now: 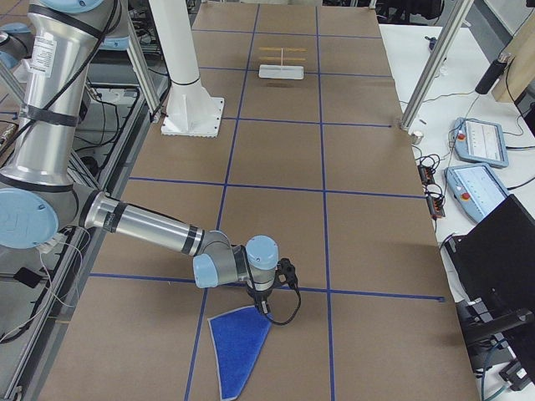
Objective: Hang towel on rack
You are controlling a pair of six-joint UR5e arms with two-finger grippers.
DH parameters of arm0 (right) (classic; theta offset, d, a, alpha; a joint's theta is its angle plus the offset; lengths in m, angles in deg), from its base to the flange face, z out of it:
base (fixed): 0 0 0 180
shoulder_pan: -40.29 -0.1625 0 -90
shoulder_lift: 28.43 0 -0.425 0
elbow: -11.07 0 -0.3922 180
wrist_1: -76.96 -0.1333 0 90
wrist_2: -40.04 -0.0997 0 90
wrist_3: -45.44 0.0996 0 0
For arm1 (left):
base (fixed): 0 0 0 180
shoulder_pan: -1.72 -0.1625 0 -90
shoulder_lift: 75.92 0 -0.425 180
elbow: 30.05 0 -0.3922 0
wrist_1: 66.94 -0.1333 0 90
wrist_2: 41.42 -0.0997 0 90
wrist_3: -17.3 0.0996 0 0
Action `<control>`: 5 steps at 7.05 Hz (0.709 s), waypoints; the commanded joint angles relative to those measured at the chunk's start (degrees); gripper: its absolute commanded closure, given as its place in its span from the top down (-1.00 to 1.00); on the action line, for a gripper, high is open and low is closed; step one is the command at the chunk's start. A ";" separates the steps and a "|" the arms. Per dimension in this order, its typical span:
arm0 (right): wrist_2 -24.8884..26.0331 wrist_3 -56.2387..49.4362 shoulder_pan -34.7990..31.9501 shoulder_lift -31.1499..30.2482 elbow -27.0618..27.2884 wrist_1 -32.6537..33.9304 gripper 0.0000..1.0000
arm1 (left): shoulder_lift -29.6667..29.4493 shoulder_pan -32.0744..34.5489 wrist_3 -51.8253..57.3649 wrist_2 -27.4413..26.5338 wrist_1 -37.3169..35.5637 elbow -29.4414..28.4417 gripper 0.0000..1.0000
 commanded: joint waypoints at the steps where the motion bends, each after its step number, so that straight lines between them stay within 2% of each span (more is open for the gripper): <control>1: 0.33 -0.57 -2.33 0.09 2.55 0.34 -1.00 | 0.00 0.00 0.00 0.00 0.00 -0.24 0.98; 2: -0.20 -0.48 -3.56 0.53 4.22 0.52 -1.00 | 0.00 0.00 0.00 0.00 0.00 -0.16 0.98; 4: -0.38 0.40 -5.33 0.79 10.88 0.96 -1.00 | -0.09 0.00 -0.09 0.00 0.00 0.63 0.98; 5: -1.08 0.40 -5.33 2.97 13.18 1.05 -1.00 | -0.26 0.00 -0.09 0.00 0.00 1.07 0.98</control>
